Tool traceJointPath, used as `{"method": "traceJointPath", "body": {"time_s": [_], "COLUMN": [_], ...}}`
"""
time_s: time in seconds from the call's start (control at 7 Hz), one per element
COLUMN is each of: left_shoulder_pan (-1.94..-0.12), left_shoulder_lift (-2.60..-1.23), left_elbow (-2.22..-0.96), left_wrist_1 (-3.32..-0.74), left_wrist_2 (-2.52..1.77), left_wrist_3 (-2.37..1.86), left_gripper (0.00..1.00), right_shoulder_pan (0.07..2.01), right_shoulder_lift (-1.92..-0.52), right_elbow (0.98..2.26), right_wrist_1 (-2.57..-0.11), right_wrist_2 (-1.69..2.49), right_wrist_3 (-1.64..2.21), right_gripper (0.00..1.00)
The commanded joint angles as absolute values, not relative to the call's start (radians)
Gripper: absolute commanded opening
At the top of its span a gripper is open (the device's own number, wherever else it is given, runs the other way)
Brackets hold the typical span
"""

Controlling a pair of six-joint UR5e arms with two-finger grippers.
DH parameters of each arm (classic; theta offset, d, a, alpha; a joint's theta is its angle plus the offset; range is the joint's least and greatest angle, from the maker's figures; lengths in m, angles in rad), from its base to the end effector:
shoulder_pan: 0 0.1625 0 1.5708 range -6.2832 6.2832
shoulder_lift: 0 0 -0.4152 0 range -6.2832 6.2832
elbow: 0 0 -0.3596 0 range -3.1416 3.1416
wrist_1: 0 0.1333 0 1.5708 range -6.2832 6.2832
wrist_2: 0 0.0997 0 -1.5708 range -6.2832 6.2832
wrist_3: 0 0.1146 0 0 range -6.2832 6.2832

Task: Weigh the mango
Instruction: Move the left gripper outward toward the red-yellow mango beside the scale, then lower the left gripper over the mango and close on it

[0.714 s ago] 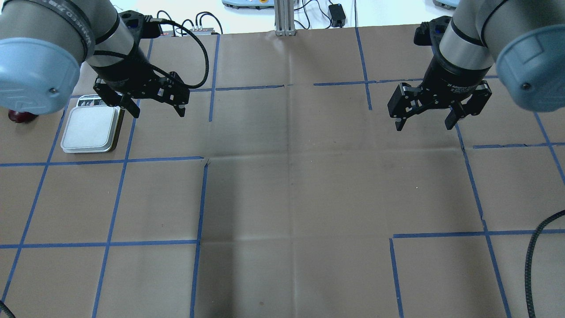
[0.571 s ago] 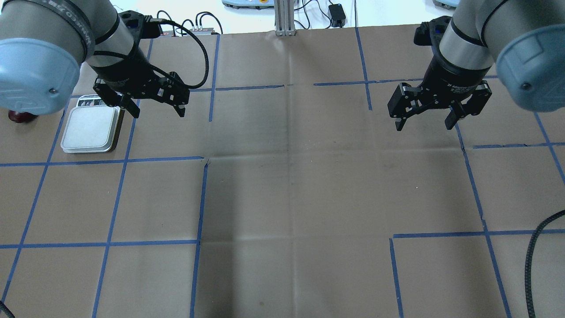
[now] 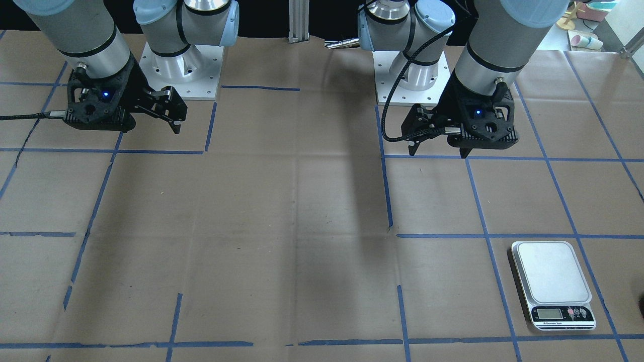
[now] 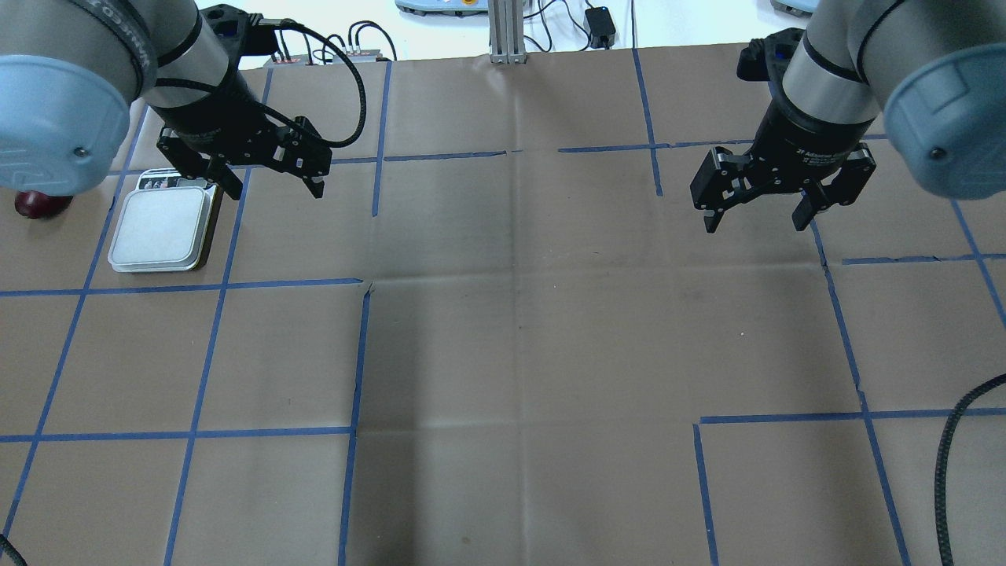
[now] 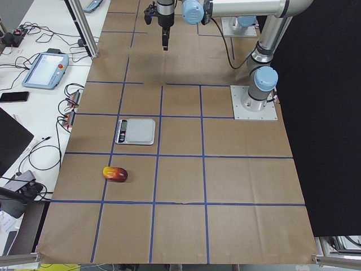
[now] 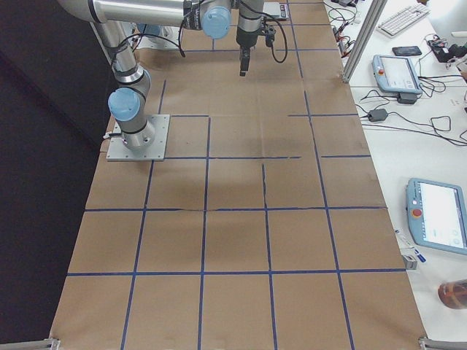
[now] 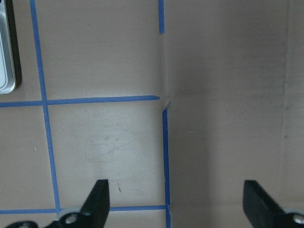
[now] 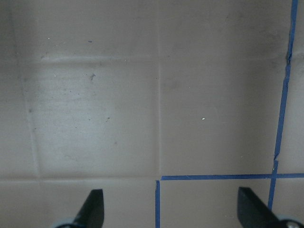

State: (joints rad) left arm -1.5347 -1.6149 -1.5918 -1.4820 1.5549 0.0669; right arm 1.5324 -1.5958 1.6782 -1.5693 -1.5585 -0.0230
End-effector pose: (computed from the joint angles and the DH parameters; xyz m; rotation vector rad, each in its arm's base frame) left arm -0.1177 -0.4841 0.4417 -0.0484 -3.1263 0.0383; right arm 0.1178 -0.4426 0.4254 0.0249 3.1239 0.1305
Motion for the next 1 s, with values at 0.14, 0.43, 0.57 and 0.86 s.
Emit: {"method": "traceJointPath", "body": {"time_s": [0.14, 0.43, 0.57, 0.86], "left_shoulder_pan": [-1.309, -1.111, -1.029, -0.921], "left_shoulder_lift": [-1.656, -1.806, -1.936, -2.218], "left_elbow": [-1.554, -1.44, -1.328, -1.016], "left_wrist_1": [-1.48, -1.442, -1.41, -1.396], "left_wrist_2": [1.543, 1.549, 1.555, 1.546], "left_wrist_3": [0.264, 0.551, 0.66, 0.808], "left_gripper": [1.0, 1.0, 1.0, 1.0], "right_shoulder_pan": [1.532, 1.532, 1.532, 1.532], "right_shoulder_lift": [-1.595, -1.595, -1.595, -1.595], "right_elbow": [1.678, 1.678, 1.678, 1.678], "right_wrist_1": [-1.569, -1.569, -1.569, -1.569], "right_wrist_2": [-1.559, -1.559, -1.559, -1.559], "right_wrist_3": [-0.023, -0.023, -0.023, -0.023], "right_gripper": [1.0, 1.0, 1.0, 1.0]}}
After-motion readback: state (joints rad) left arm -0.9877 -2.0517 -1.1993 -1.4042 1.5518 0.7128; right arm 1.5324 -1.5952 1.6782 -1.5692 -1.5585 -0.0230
